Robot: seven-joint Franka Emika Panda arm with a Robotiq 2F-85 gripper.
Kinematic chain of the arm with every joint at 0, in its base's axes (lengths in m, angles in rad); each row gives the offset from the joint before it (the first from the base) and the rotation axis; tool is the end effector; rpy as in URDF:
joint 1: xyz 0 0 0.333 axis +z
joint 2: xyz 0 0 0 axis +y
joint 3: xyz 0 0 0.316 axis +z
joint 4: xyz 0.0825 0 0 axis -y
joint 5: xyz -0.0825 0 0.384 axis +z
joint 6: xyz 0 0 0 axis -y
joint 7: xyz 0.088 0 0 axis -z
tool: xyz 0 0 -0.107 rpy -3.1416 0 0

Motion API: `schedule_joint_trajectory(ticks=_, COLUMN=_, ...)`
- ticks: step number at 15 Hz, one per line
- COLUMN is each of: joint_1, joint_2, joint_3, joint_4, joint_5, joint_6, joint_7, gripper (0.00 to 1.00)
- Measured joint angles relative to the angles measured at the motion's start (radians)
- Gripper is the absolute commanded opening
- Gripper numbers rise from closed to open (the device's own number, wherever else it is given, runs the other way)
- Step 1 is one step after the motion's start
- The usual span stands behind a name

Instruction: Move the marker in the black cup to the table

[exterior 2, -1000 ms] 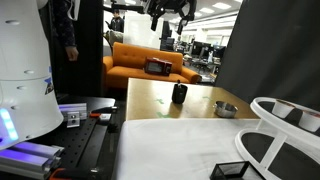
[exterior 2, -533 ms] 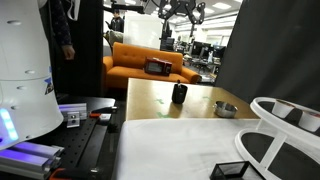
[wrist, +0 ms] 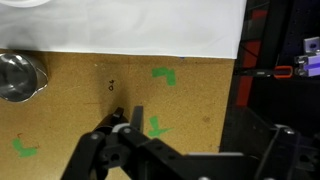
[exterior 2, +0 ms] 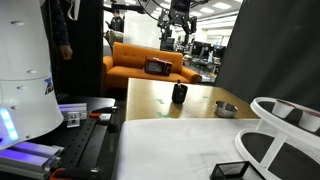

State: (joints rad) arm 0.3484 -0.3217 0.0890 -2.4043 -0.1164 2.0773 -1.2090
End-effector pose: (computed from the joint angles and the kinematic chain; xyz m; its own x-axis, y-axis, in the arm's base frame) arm 0.4019 0.1823 0.4352 -0.1243 0.9844 -0.1246 0.9909 0.1296 0.0355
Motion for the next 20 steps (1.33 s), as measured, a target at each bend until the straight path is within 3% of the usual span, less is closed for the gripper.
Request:
schedule_joint_trajectory(ticks=7, joint_1=-0.002, joint_2=0.001, joint_3=0.003, joint_4=0.004, joint_5=0.000, joint_6=0.000, joint_7=-0.013, gripper=1.00)
schedule_joint_trajectory(ticks=10, joint_1=0.007, joint_2=0.040, joint_3=0.031, joint_4=0.018, joint_5=0.035, joint_6=0.073, joint_7=-0.034, gripper=1.00)
schedule_joint_trajectory(ticks=13, joint_1=0.016, joint_2=0.146, joint_3=0.061, joint_4=0.062, joint_5=0.078, joint_6=0.191, joint_7=-0.070, gripper=1.00)
schedule_joint_trajectory(ticks=17, joint_1=0.015, joint_2=0.325, joint_3=0.097, joint_4=0.176, joint_5=0.089, joint_6=0.244, joint_7=-0.096, gripper=1.00)
schedule_joint_trajectory(ticks=20, joint_1=-0.005, joint_2=0.462, joint_3=0.113, joint_4=0.273, joint_5=0.159, joint_6=0.287, joint_7=-0.217, gripper=1.00)
